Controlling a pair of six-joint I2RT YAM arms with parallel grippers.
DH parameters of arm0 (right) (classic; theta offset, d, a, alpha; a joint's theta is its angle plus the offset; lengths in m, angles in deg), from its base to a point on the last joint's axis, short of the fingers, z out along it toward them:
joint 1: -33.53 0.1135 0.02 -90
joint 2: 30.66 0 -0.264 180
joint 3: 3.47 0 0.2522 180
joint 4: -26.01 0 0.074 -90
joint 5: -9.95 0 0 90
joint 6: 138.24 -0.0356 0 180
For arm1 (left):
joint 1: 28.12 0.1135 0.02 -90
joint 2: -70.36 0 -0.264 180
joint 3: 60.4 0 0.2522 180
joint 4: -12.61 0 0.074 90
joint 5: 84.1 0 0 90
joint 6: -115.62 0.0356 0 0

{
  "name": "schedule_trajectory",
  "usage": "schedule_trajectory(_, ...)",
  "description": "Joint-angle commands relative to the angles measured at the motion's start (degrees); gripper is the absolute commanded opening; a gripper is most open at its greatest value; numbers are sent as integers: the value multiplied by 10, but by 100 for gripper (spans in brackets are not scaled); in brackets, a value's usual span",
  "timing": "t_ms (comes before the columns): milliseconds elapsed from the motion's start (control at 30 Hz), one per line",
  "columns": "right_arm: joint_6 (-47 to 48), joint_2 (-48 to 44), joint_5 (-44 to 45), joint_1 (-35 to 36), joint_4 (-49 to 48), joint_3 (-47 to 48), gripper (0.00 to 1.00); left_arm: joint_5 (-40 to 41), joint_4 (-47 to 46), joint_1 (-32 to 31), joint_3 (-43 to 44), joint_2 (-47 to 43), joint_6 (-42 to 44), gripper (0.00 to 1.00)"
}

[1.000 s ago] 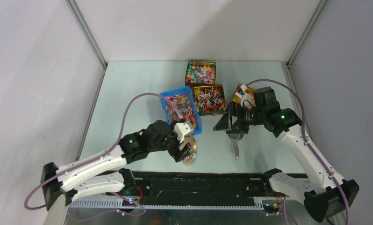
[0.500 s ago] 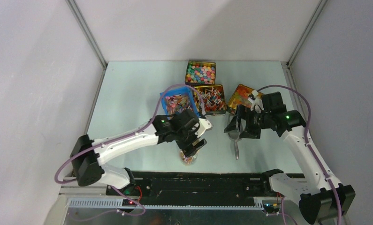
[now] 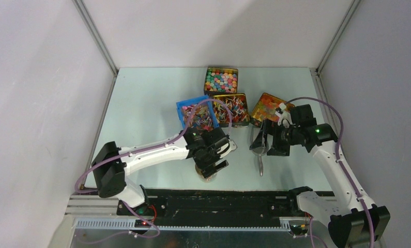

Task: Pack the candies
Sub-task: Close the bottle lid on the packing bottle.

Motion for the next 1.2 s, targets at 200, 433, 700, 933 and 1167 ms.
schedule_trajectory(200, 9, -11, -6, -2, -4, -5, 99, 9, -28, -10, 10, 17, -13, 85)
schedule_trajectory(433, 7, -13, -13, -2, -7, -12, 100, -1, -39, -14, 4, 33, -14, 85)
schedule_trajectory(700, 6, -10, -18, -2, -11, -13, 100, 5, -41, -20, -3, 37, -16, 85)
schedule_trajectory(933, 7, -8, -20, -2, -10, -13, 99, 15, -33, -24, -7, 44, -17, 85)
schedule_trajectory(1167, 6, -7, -23, -2, -12, -13, 100, 19, -33, -27, -20, 36, -25, 85)
